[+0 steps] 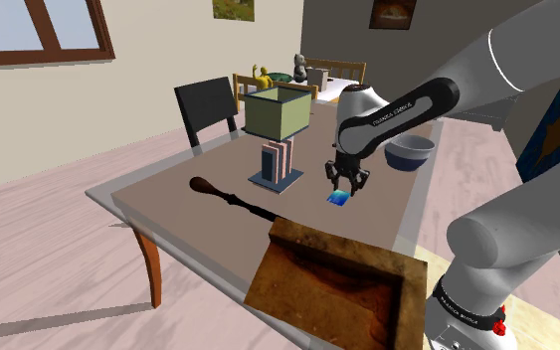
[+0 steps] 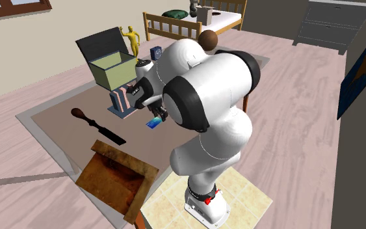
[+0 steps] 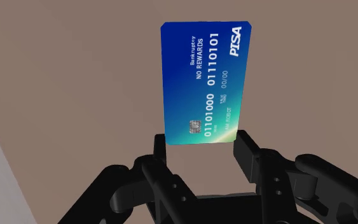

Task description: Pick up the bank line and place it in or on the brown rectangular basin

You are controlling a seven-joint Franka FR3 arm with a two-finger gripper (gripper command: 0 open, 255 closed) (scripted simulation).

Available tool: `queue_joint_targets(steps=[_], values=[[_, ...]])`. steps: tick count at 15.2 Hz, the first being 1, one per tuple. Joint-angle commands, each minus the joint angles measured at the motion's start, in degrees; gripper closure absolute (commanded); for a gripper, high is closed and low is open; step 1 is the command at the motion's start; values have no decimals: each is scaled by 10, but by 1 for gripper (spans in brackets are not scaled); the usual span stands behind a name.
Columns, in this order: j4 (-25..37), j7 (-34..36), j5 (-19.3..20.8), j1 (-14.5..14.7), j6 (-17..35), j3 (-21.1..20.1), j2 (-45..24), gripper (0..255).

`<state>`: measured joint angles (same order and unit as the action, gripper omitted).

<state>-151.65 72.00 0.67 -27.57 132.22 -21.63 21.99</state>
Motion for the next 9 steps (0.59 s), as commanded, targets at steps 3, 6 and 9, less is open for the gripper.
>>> queue_joint_targets(steps=[3,6,9], values=[[17,-9,-7,4,-37,6,21,255],[30,-15,-10,6,-64,11,35,255],[45,-20,-13,8,-90,15,47,255]])
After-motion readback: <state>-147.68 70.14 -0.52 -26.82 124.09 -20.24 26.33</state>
